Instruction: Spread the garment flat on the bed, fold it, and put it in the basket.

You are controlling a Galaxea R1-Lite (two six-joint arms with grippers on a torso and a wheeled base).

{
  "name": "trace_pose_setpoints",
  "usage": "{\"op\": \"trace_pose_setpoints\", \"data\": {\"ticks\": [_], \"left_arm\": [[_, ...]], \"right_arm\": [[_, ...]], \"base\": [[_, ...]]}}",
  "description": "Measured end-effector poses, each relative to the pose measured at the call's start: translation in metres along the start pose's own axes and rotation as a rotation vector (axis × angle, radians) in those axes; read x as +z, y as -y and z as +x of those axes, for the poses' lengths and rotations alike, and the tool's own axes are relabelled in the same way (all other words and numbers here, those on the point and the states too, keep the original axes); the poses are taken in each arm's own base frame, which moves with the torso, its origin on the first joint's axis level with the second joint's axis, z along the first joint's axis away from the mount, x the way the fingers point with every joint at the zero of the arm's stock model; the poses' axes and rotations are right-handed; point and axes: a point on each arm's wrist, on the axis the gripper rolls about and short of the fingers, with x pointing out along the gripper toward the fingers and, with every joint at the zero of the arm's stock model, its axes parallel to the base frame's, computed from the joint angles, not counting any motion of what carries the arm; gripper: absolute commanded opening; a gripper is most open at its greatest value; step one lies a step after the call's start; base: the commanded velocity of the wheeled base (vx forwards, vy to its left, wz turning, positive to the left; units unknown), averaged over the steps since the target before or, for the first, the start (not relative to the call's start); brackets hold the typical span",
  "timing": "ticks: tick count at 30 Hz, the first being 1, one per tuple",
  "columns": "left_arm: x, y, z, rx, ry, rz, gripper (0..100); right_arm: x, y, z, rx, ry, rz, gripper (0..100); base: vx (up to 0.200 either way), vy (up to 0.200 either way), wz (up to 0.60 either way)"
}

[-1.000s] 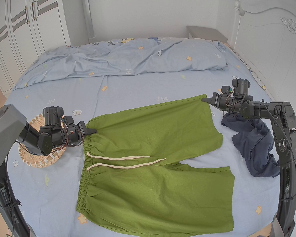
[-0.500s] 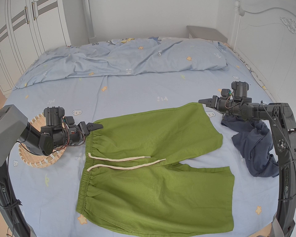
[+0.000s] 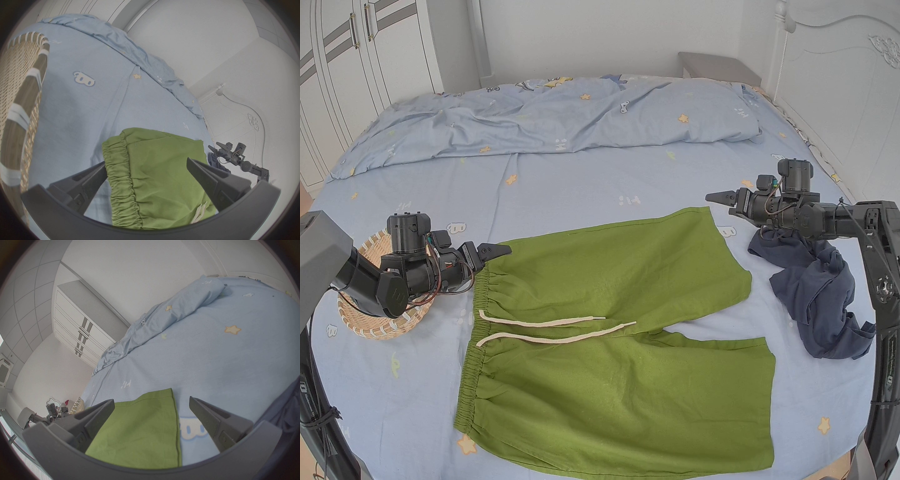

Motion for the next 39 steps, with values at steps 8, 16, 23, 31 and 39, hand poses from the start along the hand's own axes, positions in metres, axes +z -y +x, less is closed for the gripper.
{"op": "trace_pose_setpoints", "data": {"ticks": [8,16,23,31,39], "left_arm": [[0.003,0.010,-0.013,0.025,0.035,0.028,100],[0.007,0.022,-0.035,0.045,0.075,0.050,100],[0.002,0.037,-0.059,0.050,0.096,0.062,100],[-0.026,0.062,-0.076,0.016,0.044,0.075,100],[-0.042,0.075,-0.081,-0.017,0.004,0.089,100]], "right_arm": [[-0.012,-0.014,-0.044,-0.041,-0.055,0.048,100],[-0.054,-0.028,-0.090,-0.073,-0.126,0.105,100],[-0.107,-0.039,-0.127,-0.094,-0.209,0.158,100],[-0.169,-0.051,-0.162,-0.090,-0.279,0.183,100],[-0.197,-0.057,-0.179,-0.073,-0.266,0.164,100]], "base": [[0.000,0.000,0.00],[0.000,0.000,0.00],[0.000,0.000,0.00],[0.000,0.000,0.00],[0.000,0.000,0.00]]}}
